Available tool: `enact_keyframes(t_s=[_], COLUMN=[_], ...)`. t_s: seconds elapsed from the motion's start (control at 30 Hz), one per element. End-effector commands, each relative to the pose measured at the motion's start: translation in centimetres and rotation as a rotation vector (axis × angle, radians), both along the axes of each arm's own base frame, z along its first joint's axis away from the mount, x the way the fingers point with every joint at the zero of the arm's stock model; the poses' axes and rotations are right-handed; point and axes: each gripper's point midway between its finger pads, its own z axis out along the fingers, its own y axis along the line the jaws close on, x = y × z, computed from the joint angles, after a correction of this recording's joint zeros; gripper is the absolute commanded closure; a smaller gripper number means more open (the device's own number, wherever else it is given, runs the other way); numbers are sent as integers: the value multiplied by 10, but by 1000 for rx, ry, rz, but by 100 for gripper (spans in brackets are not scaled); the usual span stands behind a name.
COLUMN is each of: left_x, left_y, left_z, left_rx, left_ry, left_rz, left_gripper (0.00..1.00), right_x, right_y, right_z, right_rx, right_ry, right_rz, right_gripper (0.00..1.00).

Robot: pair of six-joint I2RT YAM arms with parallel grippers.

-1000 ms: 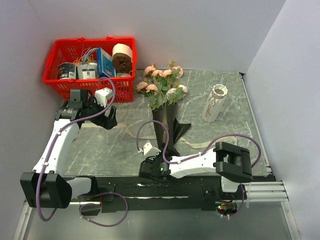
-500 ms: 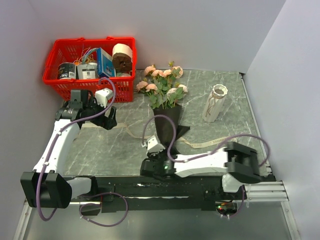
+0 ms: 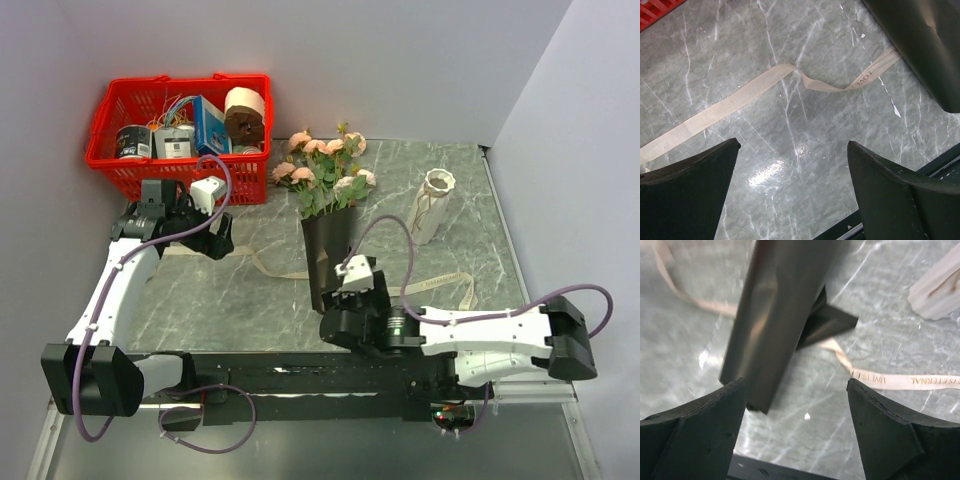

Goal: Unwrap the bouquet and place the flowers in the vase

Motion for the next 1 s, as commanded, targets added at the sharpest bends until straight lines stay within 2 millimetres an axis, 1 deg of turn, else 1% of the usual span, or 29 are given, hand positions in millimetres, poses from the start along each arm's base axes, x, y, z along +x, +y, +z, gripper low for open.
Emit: enact_keyframes(t_s=[0.0,0.03,0.17,0.23,0.4,0.43,0.57,0.67,0.77,0.9,0.93,0.97], left_x=[8,8,7,7,4,4,4,4,5,3,3,3], left_y=[-4,-4,-5,-5,-6,-7,-7,-7,-7,-6,-6,-6], left_z=[9,9,7,4,1,0,-1,-1,1,2,3,4], left_rx=[-22,-24,-30,-30,-31,-32,-35,-36,-35,-26,-24,-24], left_ry=[-30,-32,-25,-19,-11,-9,-5,-8,-12,-19,-22,-27], left_rz=[-9,-11,-13,-12,-25,-29,-29,-28,-26,-29,-31,-32], left_gripper=[4,4,4,4,4,4,4,4,4,4,4,4], right_x=[-9,-9,-11,-13,-17,-17,-23,-18,-9,4,10,12], right_y=[13,13,21,27,36,40,44,43,40,32,27,28], right_z=[-22,-25,-42,-47,-62,-64,-75,-82,-89,-90,-87,-85], right_rx=[-84,-115,-209,-222,-258,-246,-247,-276,-307,-333,-340,-334], right_ry=[42,45,68,83,113,116,145,148,156,138,125,123], right_rz=[82,96,144,169,208,224,267,247,212,122,90,75], right_gripper=[11,8,5,5,5,5,3,3,3,5,5,5])
